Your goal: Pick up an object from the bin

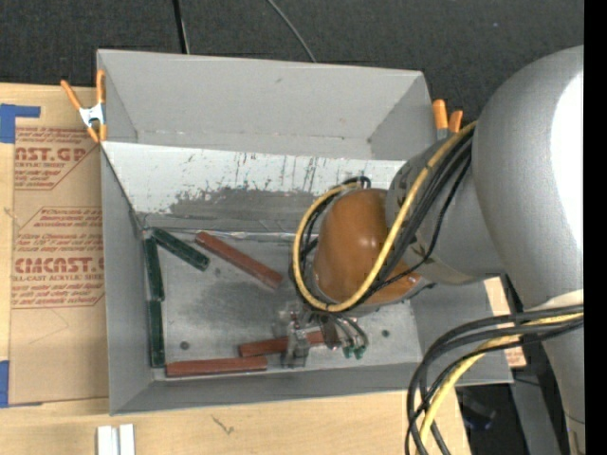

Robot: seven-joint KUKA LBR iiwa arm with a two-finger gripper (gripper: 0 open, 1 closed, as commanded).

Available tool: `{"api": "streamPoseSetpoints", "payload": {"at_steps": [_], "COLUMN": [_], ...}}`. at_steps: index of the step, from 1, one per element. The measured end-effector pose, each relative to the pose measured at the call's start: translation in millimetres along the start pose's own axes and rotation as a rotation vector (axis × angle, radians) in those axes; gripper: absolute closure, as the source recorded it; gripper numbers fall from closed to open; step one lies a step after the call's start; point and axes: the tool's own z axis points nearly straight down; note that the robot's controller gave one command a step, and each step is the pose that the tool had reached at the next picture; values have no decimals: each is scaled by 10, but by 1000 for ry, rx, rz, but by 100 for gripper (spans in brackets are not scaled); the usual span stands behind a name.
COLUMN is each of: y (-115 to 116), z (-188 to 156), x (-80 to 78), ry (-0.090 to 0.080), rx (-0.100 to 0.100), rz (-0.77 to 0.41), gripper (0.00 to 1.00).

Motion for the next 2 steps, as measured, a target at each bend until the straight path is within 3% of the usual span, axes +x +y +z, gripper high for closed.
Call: {"api": "streamPoseSetpoints", "payload": {"at_steps": [1, 2], "y": [0, -121], "z": [0, -1533], "x": [0, -220], "ry": [0, -5], "rx": [0, 0], "rz": [0, 14], "gripper": [100, 100]}}
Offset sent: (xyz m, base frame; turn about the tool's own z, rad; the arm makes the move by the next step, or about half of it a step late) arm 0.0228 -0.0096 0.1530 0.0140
